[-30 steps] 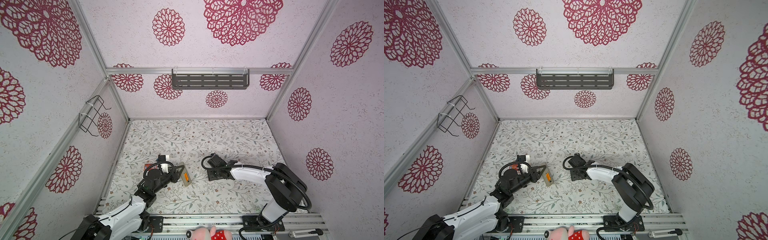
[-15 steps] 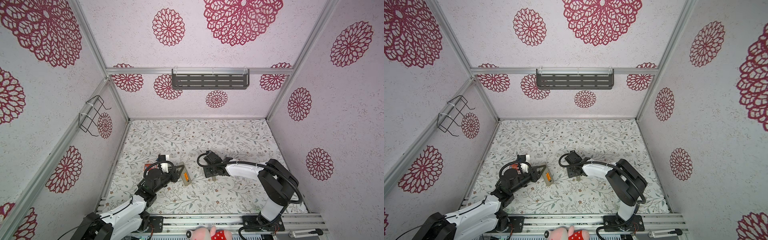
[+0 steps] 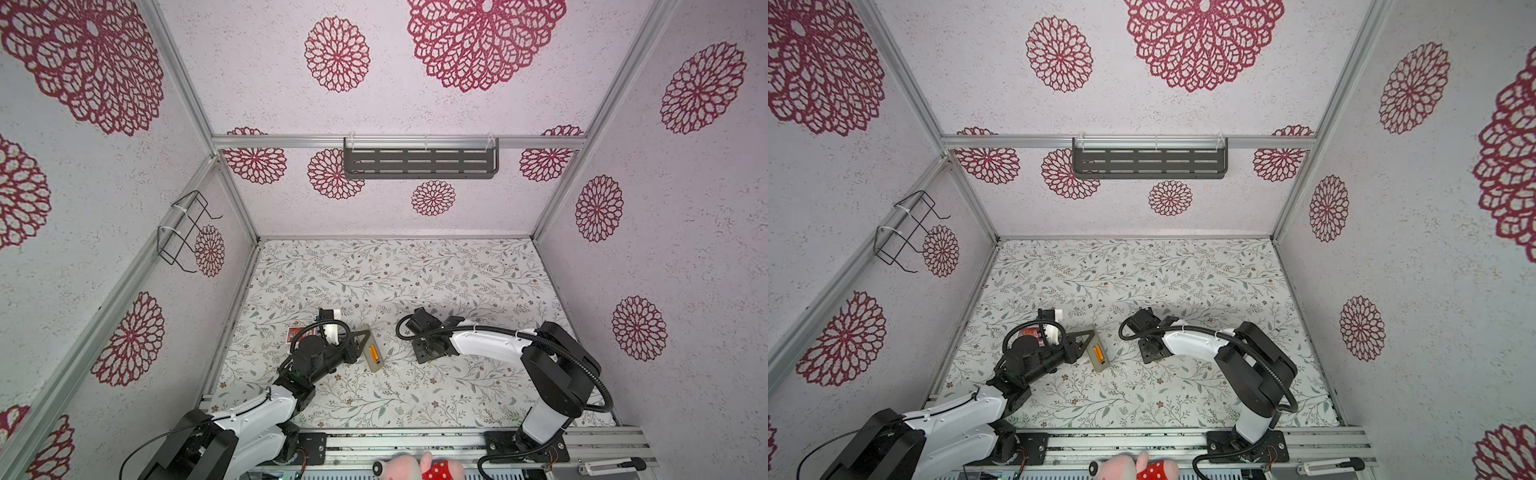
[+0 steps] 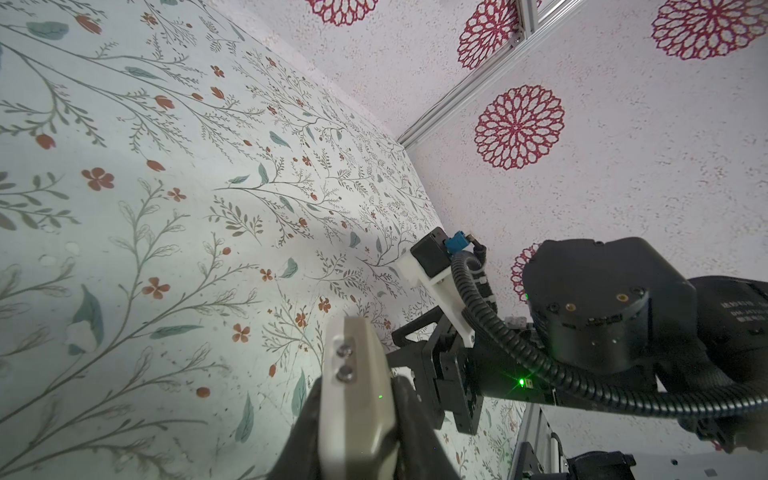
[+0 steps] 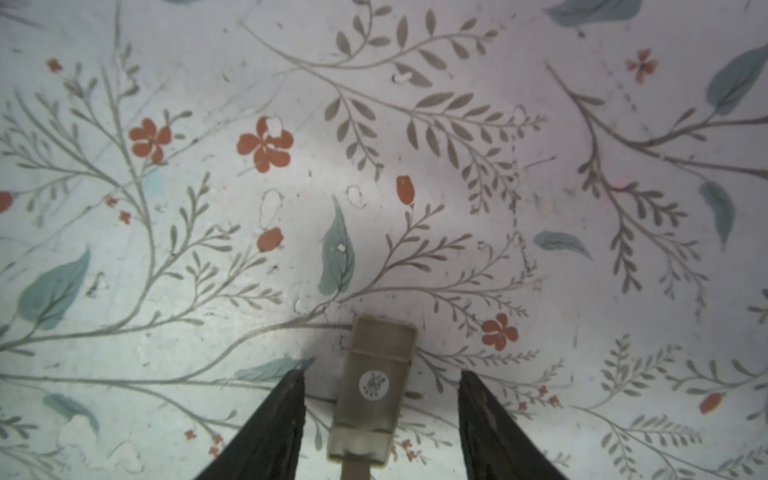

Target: Load the batteries into the remote control

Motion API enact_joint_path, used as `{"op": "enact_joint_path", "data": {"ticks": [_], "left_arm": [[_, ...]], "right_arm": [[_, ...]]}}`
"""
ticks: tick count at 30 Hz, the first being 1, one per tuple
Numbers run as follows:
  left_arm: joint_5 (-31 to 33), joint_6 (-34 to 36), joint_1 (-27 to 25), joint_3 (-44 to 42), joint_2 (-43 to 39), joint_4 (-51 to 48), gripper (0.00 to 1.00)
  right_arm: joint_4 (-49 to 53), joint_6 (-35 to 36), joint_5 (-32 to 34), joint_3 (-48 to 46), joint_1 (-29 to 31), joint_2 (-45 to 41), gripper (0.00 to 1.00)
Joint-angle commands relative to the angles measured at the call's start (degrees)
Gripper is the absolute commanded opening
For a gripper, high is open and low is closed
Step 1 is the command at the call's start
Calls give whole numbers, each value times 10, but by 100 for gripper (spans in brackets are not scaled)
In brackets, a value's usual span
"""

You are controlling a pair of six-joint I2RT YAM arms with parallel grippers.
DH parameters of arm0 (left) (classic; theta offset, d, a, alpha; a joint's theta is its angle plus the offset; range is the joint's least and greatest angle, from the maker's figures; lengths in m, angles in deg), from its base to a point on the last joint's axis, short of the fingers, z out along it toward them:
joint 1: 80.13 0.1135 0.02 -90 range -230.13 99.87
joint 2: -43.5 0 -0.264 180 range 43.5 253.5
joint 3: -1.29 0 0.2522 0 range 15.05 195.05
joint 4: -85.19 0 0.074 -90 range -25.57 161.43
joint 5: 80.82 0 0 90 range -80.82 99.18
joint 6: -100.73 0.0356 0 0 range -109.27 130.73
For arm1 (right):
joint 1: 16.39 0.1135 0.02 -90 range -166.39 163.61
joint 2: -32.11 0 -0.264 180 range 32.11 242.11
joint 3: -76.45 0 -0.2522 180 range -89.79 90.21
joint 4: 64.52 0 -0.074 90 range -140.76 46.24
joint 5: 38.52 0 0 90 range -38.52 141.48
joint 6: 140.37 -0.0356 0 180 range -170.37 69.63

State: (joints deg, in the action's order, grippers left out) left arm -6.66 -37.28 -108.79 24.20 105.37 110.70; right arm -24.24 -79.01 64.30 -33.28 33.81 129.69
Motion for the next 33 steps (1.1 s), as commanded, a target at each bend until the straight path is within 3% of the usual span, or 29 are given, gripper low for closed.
{"op": "enact_joint_path", "data": {"ticks": [1,12,33], "left_arm": [[-10,-2,4,3,0,42,0],[-9,1,4,2,-14,31,0],[-9,1,5,0,-18,29,0]], "right_arm": [[20,-15,11,16,7,-18,59],[17,-19,5,16,11,-6,45],[1,-27,-6,-12,10,-1,38]]}}
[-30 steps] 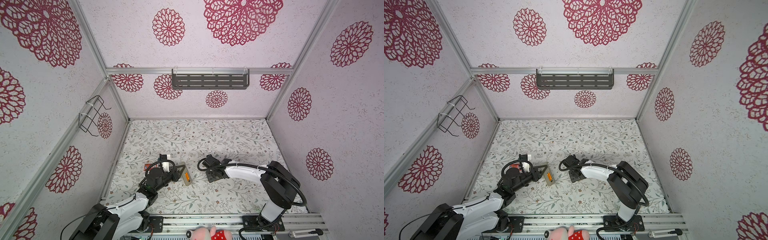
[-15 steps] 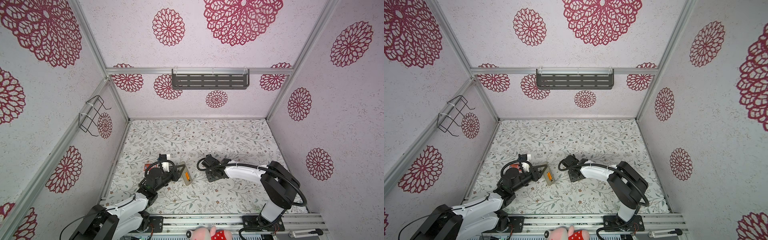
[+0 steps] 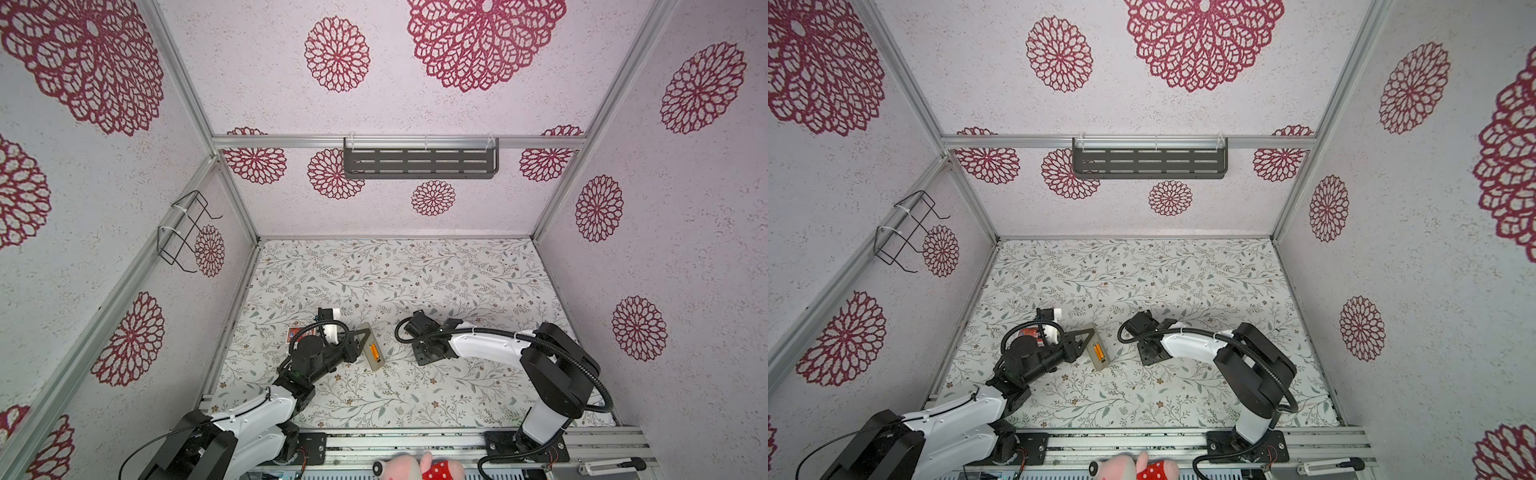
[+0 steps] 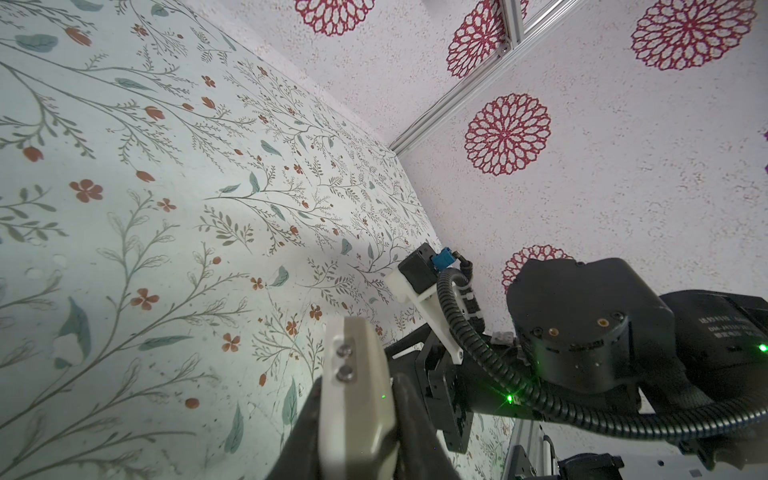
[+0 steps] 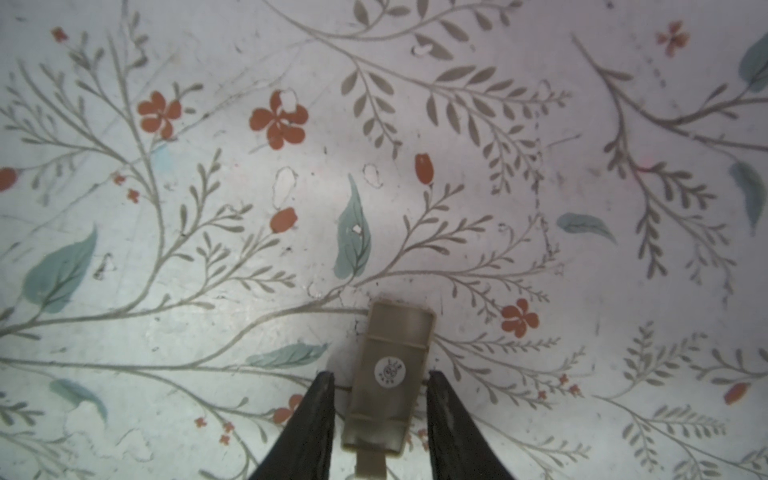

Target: Load the batteries into the remote control

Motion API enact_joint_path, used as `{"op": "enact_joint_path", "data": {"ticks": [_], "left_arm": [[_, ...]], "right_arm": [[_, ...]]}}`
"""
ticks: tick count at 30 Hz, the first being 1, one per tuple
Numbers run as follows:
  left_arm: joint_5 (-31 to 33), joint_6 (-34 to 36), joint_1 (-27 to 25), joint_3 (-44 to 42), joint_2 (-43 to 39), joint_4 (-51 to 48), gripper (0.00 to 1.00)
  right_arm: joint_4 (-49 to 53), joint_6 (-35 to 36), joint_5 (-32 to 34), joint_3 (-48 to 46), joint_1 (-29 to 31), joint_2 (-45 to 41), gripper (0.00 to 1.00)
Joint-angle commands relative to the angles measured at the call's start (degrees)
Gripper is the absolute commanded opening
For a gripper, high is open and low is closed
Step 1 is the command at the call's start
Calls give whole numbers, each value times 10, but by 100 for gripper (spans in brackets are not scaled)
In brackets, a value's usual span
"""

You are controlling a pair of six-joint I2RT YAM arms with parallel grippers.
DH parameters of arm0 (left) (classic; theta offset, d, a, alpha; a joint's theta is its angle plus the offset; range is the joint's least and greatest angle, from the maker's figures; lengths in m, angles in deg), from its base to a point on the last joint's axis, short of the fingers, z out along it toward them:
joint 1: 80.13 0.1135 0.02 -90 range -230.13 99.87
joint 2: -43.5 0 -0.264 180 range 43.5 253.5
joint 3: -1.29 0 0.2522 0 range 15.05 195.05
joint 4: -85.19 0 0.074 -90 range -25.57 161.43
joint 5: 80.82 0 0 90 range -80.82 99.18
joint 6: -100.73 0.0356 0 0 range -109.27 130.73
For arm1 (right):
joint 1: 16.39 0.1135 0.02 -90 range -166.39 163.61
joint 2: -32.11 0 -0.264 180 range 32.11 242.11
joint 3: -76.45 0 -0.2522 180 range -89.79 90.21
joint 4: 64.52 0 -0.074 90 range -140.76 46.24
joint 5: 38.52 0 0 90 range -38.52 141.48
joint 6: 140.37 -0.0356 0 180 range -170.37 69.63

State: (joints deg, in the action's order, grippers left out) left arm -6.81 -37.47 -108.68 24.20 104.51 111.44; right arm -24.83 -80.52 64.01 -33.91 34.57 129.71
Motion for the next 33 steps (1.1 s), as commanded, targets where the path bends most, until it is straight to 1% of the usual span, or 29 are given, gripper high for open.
{"op": "enact_joint_path", "data": {"ticks": [1,8,16,24,26,29,33], "left_arm": [[-7,2,4,-1,-9,22,0],[-6,2,3,-2,-6,23,0],[-9,0,4,-3,-2,29,0],[-11,0,3,-4,0,33,0],[-11,0,4,-3,0,33,0],[-11,-1,3,-3,2,35,0],[-14,-3,4,-2,8,41,0]], "right_arm": [[7,-12,-3,-6,3,-1,38],[10,-12,2,-4,3,-6,37],[12,-17,4,-9,7,-9,33],[10,-21,5,-12,7,-6,32],[13,-21,7,-11,7,-9,34],[23,-20,18,-4,10,-12,40],[30,-21,23,8,17,-15,44]]}}
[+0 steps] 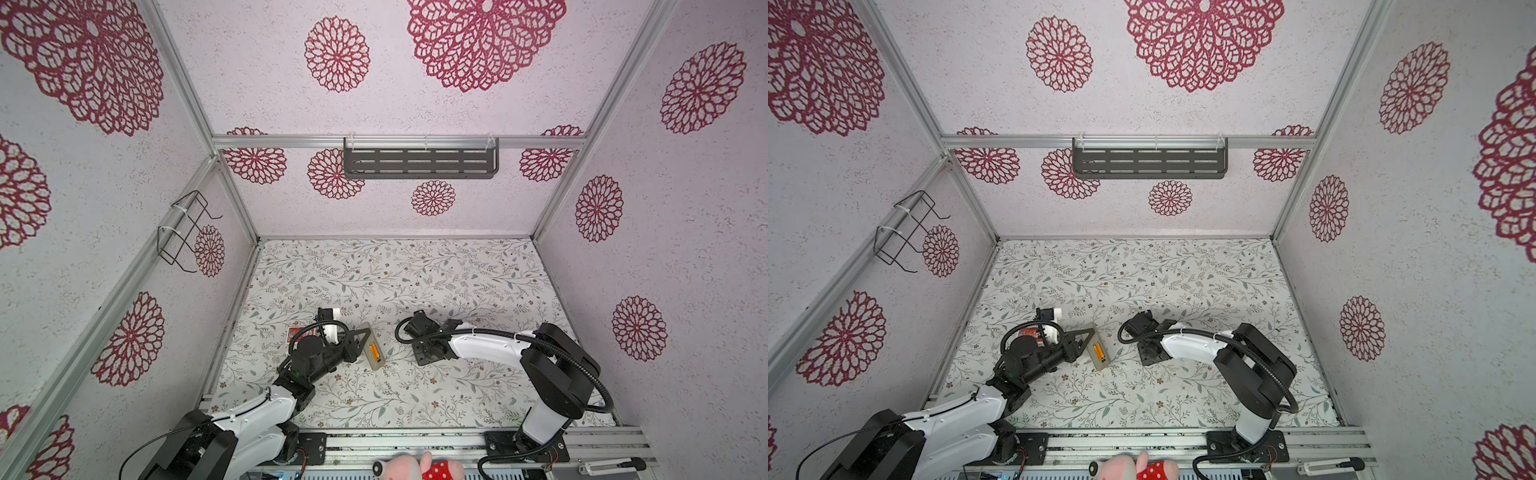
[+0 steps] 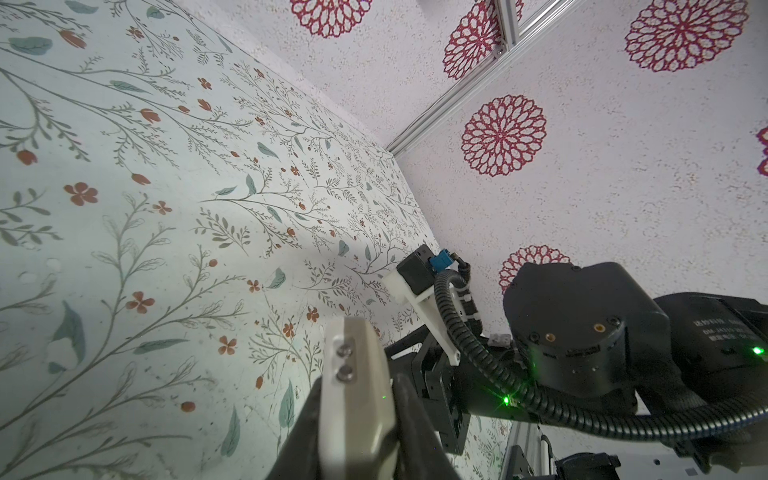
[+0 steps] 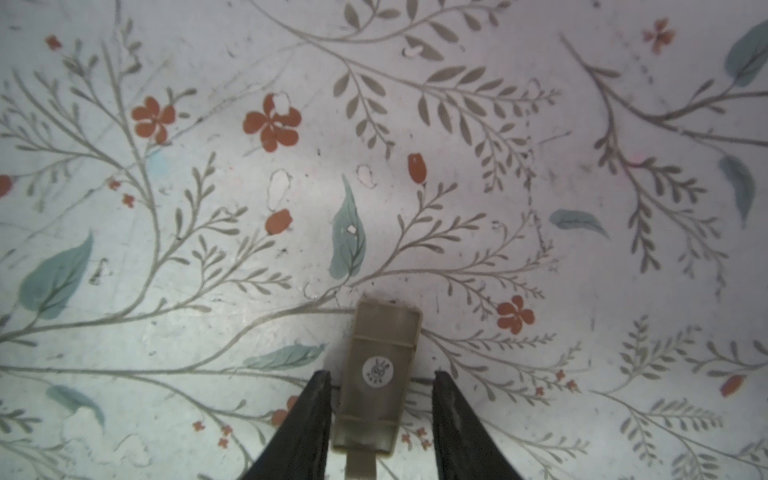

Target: Load the batteries into the remote control

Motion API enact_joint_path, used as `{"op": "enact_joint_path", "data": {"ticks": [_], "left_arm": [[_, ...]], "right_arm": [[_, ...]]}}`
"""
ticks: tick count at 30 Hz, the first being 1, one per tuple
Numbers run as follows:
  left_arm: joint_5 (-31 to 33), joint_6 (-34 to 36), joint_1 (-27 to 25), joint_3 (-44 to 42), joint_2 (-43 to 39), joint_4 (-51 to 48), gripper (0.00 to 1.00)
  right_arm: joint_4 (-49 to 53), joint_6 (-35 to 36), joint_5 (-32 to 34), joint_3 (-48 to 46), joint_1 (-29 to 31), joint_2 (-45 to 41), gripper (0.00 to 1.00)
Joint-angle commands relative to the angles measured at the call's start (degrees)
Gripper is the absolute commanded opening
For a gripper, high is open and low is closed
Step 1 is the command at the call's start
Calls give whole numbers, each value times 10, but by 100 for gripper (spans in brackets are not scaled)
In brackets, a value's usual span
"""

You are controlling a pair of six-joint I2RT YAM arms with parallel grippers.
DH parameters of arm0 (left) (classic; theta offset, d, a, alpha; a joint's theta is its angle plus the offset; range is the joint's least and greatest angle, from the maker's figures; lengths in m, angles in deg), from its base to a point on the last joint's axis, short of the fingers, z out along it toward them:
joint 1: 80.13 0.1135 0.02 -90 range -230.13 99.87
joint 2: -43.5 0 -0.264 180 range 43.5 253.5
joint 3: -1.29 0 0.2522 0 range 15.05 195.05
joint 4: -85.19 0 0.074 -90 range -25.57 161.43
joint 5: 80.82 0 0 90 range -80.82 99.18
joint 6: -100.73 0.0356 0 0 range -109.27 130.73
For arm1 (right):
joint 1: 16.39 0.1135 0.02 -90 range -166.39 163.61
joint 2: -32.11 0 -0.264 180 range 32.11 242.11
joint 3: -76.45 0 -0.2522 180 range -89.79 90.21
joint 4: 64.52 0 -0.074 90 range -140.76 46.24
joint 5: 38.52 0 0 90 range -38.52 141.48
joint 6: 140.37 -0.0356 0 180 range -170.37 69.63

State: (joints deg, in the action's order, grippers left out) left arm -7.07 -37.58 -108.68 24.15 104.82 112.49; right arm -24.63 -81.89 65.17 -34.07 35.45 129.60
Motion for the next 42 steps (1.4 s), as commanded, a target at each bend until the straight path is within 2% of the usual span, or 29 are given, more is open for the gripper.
{"op": "enact_joint_path", "data": {"ticks": [1,11,42], "left_arm": [[-12,-3,4,-2,6,31,0],[-13,-3,3,-3,6,33,0],[-12,-4,4,-3,5,33,0]], "right_arm": [[29,-7,12,12,10,-15,44],[22,-11,-1,8,12,-13,33],[0,-2,-22,-33,-6,-3,28]]}}
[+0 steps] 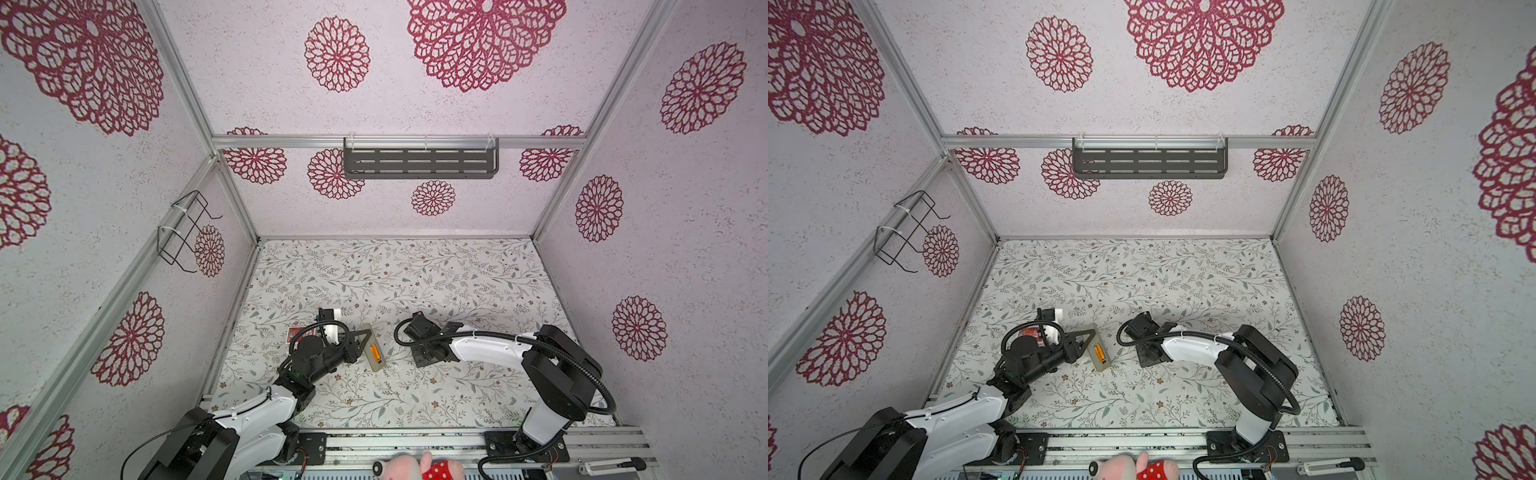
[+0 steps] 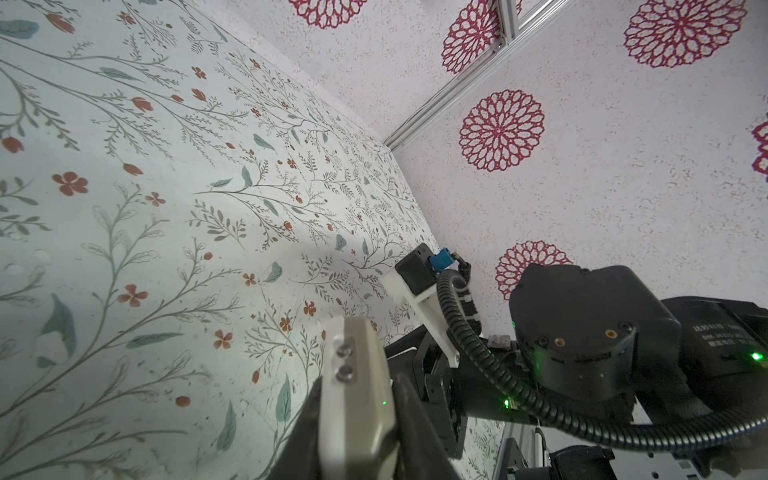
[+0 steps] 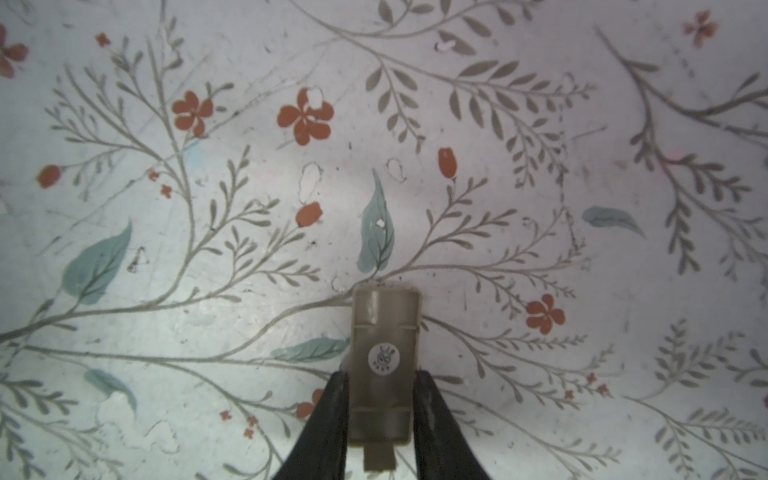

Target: Load the batteries into the remote control

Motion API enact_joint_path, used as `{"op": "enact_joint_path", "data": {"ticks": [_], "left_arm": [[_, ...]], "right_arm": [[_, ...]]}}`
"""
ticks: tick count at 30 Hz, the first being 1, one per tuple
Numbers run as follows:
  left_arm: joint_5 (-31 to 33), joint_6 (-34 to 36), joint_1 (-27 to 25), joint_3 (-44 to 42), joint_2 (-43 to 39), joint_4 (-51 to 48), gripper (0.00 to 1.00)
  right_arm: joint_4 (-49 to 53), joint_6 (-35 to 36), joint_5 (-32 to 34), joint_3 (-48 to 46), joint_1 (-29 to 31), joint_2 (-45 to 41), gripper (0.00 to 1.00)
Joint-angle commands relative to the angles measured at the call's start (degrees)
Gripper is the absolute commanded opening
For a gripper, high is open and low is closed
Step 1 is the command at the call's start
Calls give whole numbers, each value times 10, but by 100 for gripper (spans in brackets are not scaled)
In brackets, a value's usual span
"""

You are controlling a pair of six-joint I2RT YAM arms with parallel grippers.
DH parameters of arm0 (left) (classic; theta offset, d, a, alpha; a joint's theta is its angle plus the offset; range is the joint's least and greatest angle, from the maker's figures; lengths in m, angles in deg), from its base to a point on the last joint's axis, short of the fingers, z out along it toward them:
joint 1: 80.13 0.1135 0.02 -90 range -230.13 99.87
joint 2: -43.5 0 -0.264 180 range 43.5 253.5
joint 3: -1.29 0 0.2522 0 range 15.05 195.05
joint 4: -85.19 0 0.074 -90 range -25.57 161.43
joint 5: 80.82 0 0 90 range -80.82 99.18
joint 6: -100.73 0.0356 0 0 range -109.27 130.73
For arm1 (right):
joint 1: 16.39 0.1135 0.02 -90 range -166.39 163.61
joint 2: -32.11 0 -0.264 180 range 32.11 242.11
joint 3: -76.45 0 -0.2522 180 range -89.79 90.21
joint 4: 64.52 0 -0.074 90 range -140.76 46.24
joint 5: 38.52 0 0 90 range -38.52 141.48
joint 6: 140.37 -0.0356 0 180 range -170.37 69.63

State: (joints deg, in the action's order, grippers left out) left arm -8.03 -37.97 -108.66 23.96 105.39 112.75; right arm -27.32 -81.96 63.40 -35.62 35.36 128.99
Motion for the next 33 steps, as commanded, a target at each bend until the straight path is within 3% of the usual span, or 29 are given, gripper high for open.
{"op": "enact_joint_path", "data": {"ticks": [1,17,33], "left_arm": [[-2,0,3,-1,0,31,0],[-3,0,4,1,6,35,0],[-4,-2,3,-1,10,42,0]], "right_arm": [[27,0,-5,-17,-6,4,28],[29,9,-32,-18,-5,12,32],[76,14,14,51,8,-8,36]]}}
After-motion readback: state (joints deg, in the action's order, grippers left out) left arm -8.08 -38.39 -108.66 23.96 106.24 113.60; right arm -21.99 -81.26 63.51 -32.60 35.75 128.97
